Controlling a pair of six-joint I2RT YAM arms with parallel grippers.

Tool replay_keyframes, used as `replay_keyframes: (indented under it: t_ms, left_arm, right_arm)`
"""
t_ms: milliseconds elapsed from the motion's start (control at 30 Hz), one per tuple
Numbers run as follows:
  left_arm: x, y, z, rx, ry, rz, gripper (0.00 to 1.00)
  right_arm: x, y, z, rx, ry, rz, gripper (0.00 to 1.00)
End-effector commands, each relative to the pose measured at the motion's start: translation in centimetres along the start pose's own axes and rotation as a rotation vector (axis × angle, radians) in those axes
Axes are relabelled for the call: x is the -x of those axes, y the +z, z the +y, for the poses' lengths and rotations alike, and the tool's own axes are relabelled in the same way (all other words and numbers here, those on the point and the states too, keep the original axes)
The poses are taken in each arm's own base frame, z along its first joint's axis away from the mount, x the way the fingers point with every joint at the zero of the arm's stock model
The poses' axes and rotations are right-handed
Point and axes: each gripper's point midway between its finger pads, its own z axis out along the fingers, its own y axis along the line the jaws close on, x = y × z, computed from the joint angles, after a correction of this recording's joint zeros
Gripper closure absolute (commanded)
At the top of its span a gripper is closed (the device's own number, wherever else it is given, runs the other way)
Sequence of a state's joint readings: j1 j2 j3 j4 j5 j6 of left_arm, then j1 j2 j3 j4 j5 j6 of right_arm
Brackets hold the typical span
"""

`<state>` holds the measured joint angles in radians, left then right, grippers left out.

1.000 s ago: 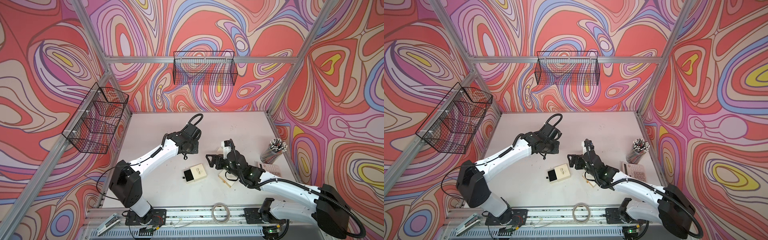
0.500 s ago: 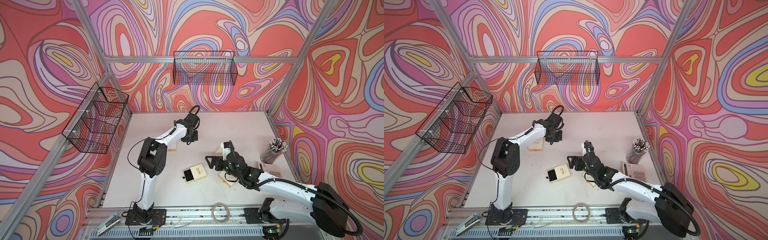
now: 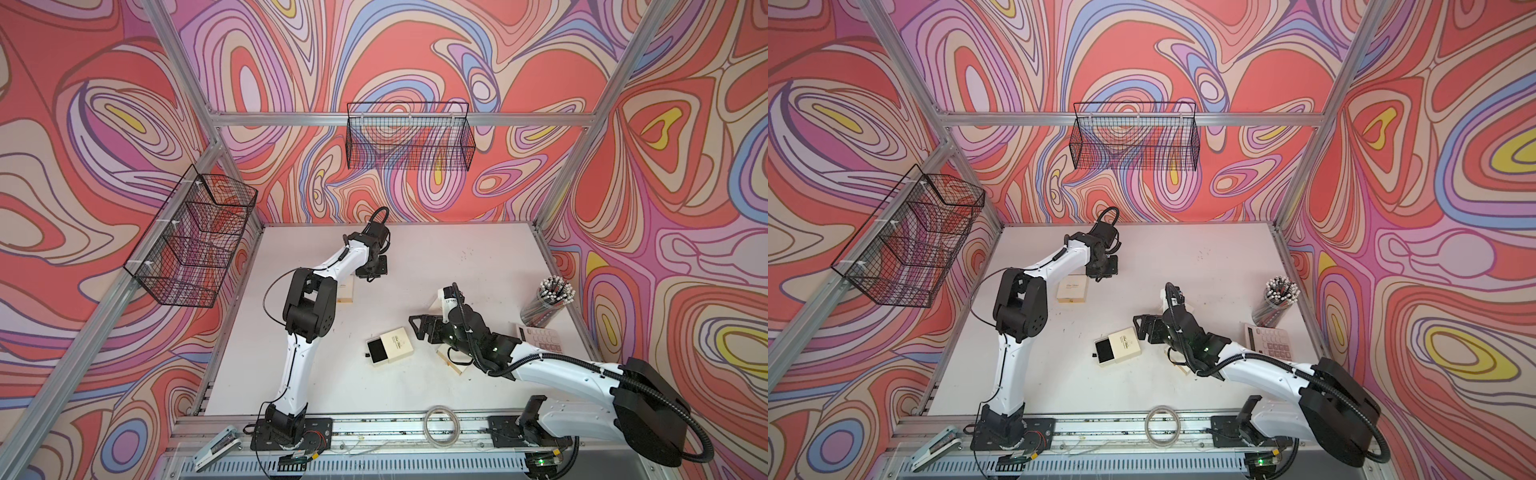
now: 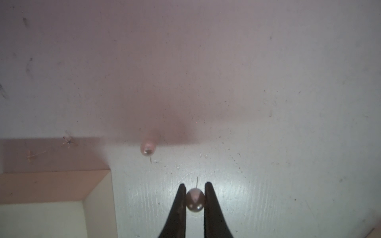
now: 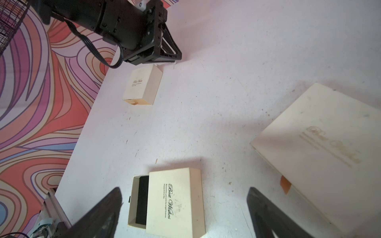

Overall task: Take out the earrings from the drawer-style jewelry box
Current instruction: Place the earring at the center of the board.

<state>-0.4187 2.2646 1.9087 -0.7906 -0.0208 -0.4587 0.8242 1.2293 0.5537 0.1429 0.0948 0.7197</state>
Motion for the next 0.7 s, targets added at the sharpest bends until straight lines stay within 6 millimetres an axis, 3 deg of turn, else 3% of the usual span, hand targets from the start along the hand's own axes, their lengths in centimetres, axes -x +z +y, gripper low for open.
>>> replay_keyframes:
  t_ms: [0, 667]
  left_arm:
    - [-0.4, 0.9, 0.8, 0.037, 0.019, 0.039, 0.87]
    - [0.0, 2.3, 1.7, 0.047, 0.001, 0.052, 0.83]
  right_arm:
    - [0.2, 0.3, 0.2, 0.006, 0.011, 0.001, 0.03]
    - [-0.2, 0.7, -0.1, -0.013, 0.012, 0.021, 0.03]
